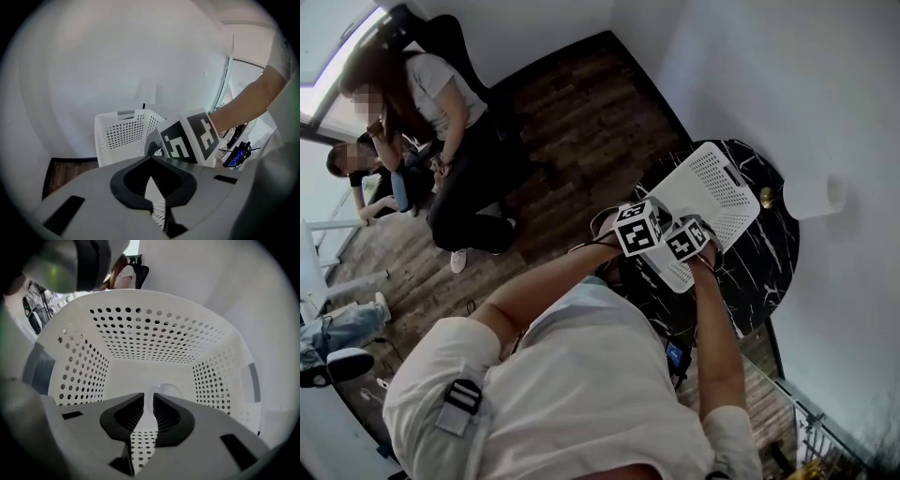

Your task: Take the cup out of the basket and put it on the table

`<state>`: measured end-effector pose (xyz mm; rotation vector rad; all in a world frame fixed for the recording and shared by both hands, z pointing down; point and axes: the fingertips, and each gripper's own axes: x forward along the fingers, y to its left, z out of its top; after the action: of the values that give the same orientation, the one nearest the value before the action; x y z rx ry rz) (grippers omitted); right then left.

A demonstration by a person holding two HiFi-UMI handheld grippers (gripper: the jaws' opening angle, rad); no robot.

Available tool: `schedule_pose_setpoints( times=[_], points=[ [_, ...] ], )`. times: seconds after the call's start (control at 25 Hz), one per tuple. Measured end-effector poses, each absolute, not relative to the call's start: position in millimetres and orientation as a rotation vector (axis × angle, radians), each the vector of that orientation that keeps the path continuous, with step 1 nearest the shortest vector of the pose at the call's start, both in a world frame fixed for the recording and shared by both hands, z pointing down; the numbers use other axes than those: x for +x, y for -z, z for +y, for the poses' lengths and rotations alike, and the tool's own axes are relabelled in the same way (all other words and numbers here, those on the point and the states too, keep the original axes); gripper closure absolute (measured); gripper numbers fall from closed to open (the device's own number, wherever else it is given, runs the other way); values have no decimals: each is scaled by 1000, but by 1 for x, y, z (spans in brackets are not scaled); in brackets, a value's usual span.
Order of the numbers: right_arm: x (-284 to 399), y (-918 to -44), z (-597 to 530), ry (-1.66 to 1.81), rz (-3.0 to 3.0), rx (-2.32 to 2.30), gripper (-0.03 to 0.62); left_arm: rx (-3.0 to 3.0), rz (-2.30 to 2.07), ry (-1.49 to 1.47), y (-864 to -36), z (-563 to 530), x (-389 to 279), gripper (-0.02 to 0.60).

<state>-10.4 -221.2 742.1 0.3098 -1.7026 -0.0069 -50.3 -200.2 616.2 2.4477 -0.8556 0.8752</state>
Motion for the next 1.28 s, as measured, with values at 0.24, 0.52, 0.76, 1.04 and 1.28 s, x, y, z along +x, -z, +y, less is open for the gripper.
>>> schedule_pose_setpoints(
  times=[0.24, 0.52, 0.76, 1.04, 1.28],
  points=[
    [-12, -756, -221, 29, -1660, 254, 560, 2433, -873, -859, -616, -204, -55, 575],
    [-9, -750, -219, 22, -1691, 263, 569, 2431, -895, -848, -614, -207, -60, 575],
    [-10, -722, -219, 35, -1771, 340, 571, 2469, -915, -838, -604, -204, -58, 575],
    [-5, -656, -213, 93, -1884, 477, 571, 2541, -991, -781, -577, -190, -57, 575],
    [1, -587, -195, 176, -1992, 606, 571, 2629, -1125, -751, -546, -184, -55, 575]
  ],
)
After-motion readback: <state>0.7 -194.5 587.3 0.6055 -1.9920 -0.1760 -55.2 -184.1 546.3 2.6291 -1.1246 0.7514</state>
